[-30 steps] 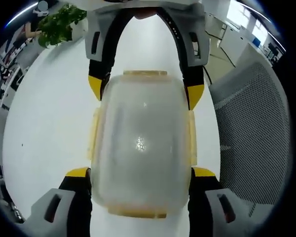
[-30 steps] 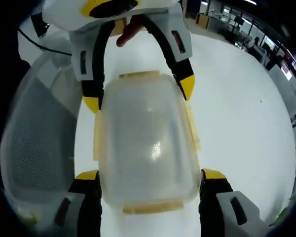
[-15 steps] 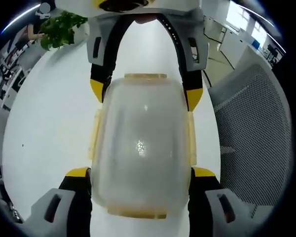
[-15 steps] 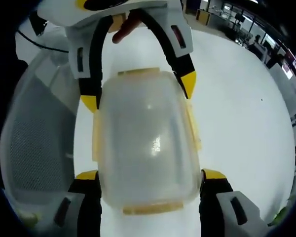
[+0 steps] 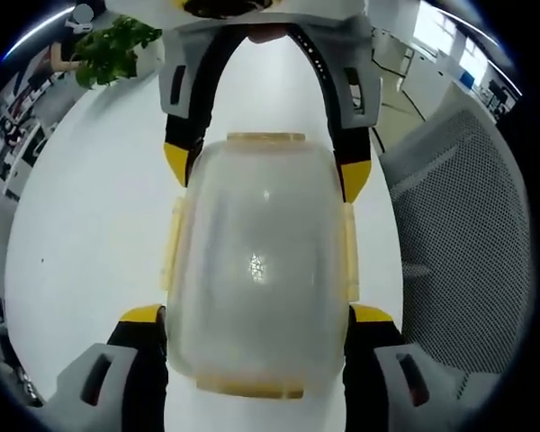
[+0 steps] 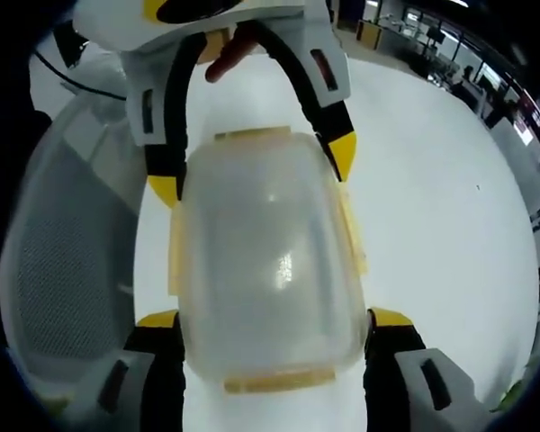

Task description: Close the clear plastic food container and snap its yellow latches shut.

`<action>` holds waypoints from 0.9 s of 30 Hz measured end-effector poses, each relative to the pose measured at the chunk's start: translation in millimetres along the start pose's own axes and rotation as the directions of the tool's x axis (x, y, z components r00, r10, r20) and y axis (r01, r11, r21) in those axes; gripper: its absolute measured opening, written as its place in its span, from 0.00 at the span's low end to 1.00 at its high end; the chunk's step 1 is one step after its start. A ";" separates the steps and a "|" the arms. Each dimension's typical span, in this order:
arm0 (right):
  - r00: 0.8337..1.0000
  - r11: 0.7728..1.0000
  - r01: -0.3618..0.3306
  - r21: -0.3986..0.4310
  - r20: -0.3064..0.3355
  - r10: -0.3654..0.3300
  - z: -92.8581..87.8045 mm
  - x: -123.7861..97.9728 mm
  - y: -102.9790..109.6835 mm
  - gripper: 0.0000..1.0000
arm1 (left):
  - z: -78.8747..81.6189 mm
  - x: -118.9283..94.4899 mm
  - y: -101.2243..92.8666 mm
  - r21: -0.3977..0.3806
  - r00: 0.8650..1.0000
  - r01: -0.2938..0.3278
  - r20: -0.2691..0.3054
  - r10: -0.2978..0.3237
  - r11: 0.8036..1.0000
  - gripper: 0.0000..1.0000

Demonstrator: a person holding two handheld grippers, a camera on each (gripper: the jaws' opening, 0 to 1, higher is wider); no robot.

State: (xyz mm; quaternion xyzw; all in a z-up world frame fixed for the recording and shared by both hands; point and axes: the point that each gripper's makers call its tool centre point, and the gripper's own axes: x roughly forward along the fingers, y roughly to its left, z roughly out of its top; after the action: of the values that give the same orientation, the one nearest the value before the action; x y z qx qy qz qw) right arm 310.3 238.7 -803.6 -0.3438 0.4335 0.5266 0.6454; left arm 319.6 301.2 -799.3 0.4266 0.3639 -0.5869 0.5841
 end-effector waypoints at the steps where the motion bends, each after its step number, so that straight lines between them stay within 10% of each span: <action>1: 1.000 1.000 0.000 -0.001 0.001 0.000 1.7 0.7 0.3 0.83 | -2.3 -1.0 0.1 -0.001 1.000 -0.001 -0.003 0.001 1.000 0.80; 27: 1.000 1.000 -0.005 -0.018 -0.009 0.005 47.9 22.2 5.9 0.83 | -50.9 -18.6 -0.1 -0.024 1.000 -0.011 -0.018 0.010 1.000 0.81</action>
State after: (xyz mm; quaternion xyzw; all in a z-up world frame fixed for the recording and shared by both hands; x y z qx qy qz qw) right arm 315.6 291.5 -805.4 -0.3510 0.4323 0.5307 0.6390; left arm 322.5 355.2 -801.0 0.4265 0.3738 -0.5756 0.5891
